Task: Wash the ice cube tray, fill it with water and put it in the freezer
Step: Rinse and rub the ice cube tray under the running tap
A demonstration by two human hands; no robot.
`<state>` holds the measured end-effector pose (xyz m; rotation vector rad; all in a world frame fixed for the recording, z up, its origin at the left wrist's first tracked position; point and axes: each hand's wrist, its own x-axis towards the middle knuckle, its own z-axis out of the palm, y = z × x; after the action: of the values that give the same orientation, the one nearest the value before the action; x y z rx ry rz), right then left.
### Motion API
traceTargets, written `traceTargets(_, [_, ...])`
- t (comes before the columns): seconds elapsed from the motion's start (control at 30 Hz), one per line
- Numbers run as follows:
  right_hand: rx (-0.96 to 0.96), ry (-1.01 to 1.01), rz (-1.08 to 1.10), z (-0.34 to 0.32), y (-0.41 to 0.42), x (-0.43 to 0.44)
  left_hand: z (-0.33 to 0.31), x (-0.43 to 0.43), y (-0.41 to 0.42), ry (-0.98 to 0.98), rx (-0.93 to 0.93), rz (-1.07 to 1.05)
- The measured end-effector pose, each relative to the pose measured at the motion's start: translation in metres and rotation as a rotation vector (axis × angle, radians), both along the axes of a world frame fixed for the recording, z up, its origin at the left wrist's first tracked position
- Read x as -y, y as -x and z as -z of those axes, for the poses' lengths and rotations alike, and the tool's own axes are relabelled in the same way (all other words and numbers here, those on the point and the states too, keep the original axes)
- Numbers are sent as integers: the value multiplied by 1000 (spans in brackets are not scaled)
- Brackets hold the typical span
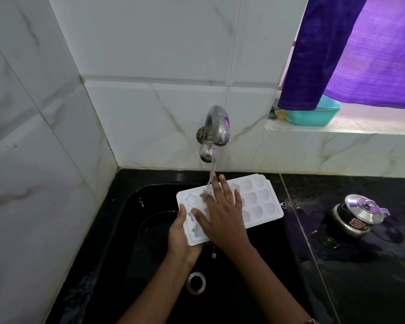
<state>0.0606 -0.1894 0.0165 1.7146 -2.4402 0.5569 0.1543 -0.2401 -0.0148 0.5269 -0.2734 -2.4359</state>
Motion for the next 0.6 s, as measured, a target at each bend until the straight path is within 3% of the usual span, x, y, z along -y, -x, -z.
traceTargets(0.27, [-132,45,-8,-3,1,-2,3,-1,0,14,23,-18])
traceTargets(0.4, [-41,-2,-2,-3,16,-3,4,2,-2,17,43,25])
traceTargets(0.6, [-51,-42,-8,2,1,-2,2,4,-4,-21,-27,6])
